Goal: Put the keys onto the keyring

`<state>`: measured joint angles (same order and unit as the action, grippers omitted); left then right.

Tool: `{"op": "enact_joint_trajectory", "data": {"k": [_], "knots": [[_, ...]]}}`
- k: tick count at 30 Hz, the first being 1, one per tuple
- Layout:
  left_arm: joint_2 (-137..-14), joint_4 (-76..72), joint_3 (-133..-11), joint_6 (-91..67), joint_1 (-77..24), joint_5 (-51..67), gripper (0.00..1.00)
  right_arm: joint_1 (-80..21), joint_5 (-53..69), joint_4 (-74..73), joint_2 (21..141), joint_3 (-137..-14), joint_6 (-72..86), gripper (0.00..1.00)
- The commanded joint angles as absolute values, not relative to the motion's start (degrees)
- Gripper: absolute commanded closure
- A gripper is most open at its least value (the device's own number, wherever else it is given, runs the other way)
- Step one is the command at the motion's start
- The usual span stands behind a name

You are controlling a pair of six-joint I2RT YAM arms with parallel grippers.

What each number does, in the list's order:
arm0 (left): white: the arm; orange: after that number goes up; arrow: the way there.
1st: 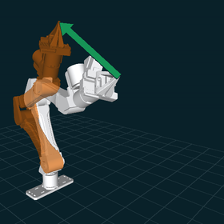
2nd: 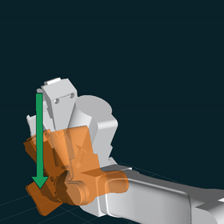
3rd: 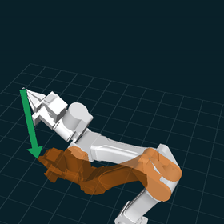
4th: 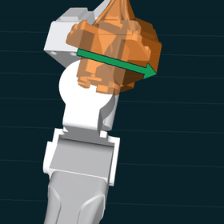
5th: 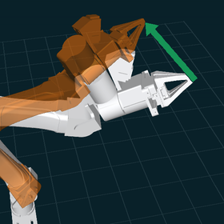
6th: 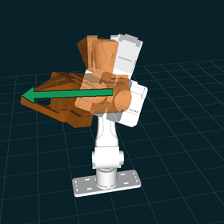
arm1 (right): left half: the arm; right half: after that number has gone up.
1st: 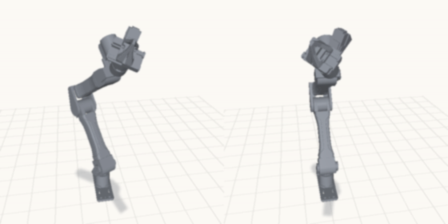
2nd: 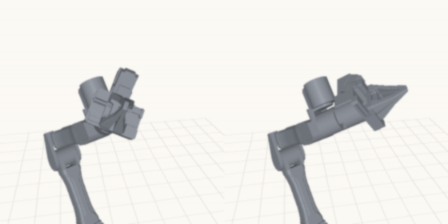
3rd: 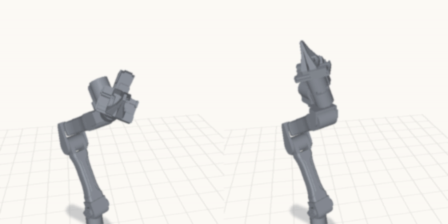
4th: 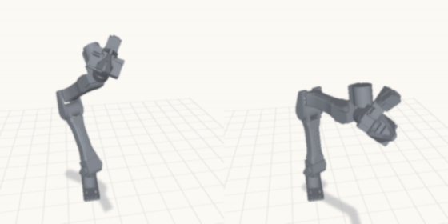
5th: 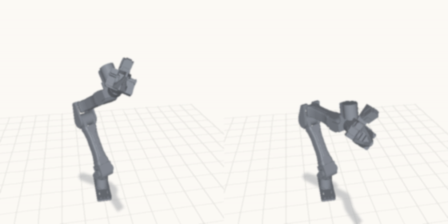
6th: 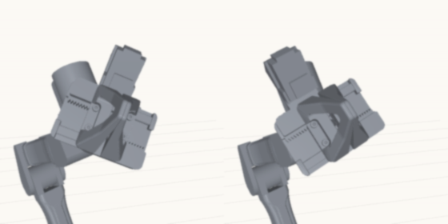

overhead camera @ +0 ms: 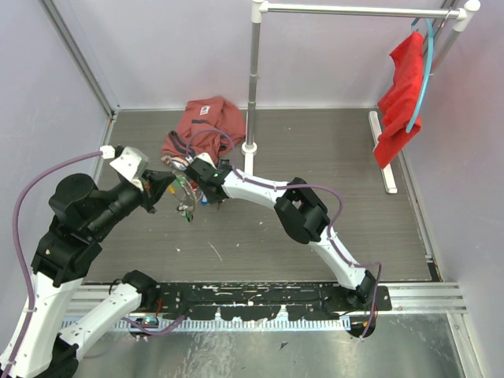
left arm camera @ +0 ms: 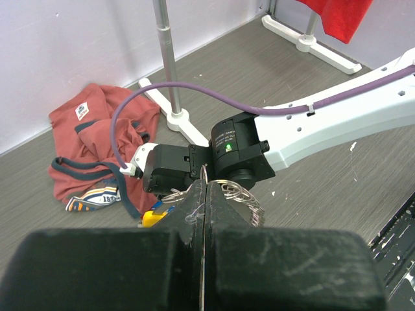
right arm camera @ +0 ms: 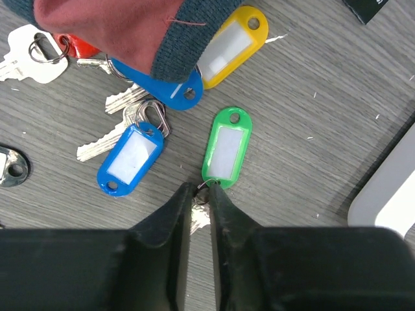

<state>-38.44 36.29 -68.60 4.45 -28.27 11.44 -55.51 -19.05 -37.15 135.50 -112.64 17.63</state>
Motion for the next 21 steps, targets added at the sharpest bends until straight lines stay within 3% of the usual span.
{"op": "enact_joint_trajectory", "data": {"k": [1, 9, 21], "knots": [[-38.54, 33.08, -69.7, 4.48, -28.04, 11.8, 1.0, -55.86, -20.27, -37.18, 135.18, -115.0, 17.21, 0.82], [-38.89, 33.05, -69.88, 4.48, -28.04, 12.04, 1.0, -55.96, -21.36, -35.05, 131.47, -112.21, 15.74, 0.99], [-39.11, 33.16, -69.76, 4.04, -28.06, 14.06, 1.0, -54.34, -16.51, -27.48, 112.88, -95.64, 11.93, 0.99]]}}
